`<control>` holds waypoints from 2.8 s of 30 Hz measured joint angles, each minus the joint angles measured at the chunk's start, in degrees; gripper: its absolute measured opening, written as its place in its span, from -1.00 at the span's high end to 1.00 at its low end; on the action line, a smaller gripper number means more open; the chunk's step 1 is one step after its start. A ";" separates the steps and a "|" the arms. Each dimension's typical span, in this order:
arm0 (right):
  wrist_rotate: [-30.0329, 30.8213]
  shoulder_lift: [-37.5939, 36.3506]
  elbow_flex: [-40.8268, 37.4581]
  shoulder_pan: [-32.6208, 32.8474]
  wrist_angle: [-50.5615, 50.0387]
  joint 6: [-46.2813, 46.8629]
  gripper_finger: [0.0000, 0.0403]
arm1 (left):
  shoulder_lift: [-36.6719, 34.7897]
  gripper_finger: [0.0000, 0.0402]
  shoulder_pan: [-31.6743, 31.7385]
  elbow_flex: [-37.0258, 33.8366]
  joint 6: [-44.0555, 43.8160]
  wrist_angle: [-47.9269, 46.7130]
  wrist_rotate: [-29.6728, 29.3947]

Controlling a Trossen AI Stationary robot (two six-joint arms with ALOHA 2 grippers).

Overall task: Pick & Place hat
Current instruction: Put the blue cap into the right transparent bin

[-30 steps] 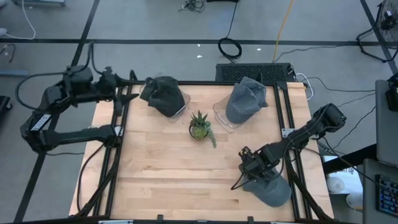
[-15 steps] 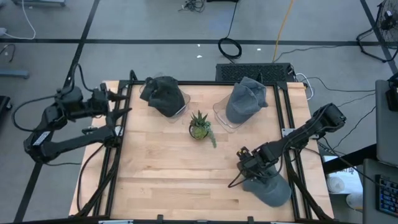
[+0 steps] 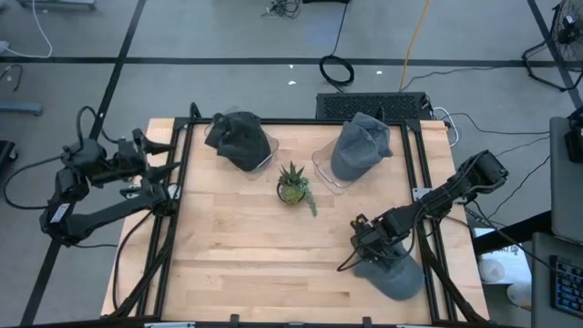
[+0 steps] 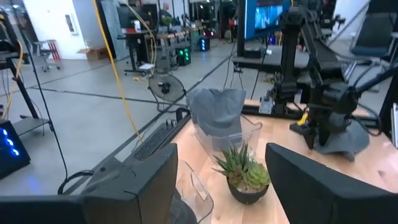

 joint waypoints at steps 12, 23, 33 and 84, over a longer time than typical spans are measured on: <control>-0.45 -0.54 -0.17 -0.09 0.39 2.99 0.89 | -1.61 -0.26 0.01 0.01 -1.55 -1.45 0.11; -0.06 -4.75 6.35 -0.57 -6.40 11.28 0.92 | -10.22 -0.26 -0.07 0.16 -0.97 -4.99 4.05; 0.41 -5.03 16.56 -4.27 -11.77 11.59 0.92 | -10.22 -0.26 0.67 -8.80 -1.71 1.97 -0.42; 8.89 -5.07 48.19 -12.01 -14.32 39.95 0.92 | -9.49 -0.26 0.64 -49.45 -19.10 46.54 -8.73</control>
